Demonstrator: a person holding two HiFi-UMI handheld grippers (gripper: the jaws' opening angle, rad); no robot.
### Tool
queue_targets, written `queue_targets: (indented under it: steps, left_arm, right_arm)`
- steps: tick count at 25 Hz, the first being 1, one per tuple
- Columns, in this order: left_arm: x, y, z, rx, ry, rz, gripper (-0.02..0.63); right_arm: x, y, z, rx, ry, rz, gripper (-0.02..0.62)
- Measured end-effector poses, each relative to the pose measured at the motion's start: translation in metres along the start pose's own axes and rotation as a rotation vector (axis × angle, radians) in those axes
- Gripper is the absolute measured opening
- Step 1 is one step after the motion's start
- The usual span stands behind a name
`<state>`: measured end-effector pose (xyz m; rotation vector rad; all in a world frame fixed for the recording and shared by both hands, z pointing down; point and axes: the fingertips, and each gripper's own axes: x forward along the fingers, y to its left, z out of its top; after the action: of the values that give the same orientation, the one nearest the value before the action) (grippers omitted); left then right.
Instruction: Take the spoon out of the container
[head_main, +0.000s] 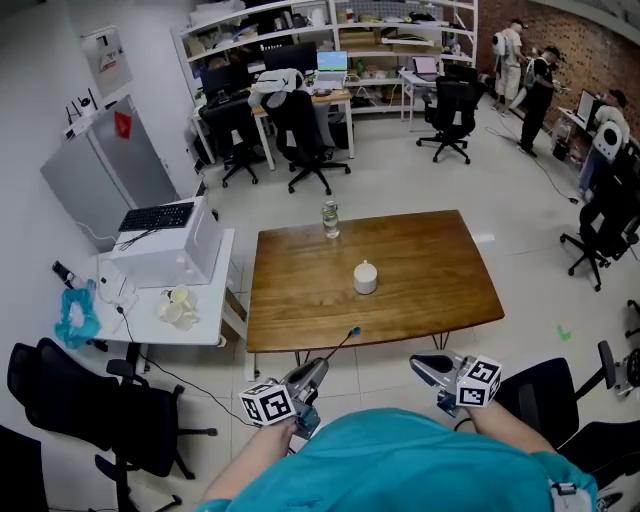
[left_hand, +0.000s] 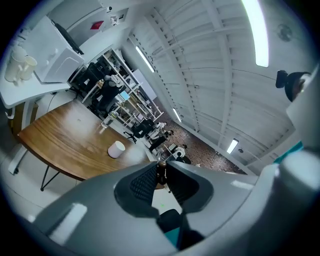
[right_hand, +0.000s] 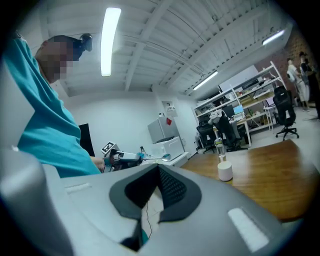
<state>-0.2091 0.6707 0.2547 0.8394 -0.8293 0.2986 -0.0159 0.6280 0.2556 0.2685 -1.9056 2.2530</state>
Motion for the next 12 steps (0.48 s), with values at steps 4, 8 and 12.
queue_targets:
  steps: [4,8,12]
  left_arm:
    - [0.01,-0.065,-0.042,0.035,-0.038,0.025,0.055]
    - [0.032,-0.135,-0.1,0.032,-0.056,0.016,0.055]
    - [0.046,-0.197,-0.152,0.052,-0.023,0.012,0.055]
  right_arm:
    - [-0.076,0.025,-0.008,-0.029,-0.005,0.033,0.002]
    - [-0.155,0.051,-0.019,-0.043,0.006,0.067,0.002]
    - [-0.217,0.072,-0.032,-0.024,0.025,0.087,0.002]
